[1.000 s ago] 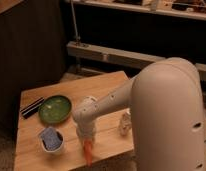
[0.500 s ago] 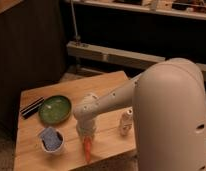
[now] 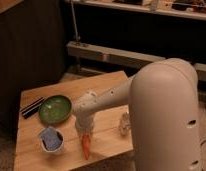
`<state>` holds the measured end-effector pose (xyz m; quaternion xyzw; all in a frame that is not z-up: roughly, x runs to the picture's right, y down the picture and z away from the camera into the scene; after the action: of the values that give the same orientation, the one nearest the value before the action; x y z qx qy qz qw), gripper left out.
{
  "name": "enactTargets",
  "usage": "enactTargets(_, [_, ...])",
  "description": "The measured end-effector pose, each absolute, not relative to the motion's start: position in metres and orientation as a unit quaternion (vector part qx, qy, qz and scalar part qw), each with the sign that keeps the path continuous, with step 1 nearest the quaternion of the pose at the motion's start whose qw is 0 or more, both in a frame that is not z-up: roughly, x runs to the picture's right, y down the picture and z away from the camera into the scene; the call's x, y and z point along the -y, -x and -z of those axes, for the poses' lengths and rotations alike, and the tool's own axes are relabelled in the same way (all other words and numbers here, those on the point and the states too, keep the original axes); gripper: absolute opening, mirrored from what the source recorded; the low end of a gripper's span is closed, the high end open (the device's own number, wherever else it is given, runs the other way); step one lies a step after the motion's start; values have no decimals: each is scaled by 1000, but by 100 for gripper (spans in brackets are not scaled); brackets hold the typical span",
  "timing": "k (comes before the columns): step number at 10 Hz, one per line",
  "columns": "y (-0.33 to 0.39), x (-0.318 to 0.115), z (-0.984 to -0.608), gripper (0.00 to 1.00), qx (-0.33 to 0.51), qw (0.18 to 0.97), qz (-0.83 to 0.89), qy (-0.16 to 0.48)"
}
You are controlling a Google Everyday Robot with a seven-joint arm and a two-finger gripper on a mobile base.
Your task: Drag the pepper across the table
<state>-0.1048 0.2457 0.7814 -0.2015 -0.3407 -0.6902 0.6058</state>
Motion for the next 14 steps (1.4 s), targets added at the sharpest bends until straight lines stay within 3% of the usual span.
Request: enactTargets(14, [112, -201, -826, 2, 339, 605, 694, 193])
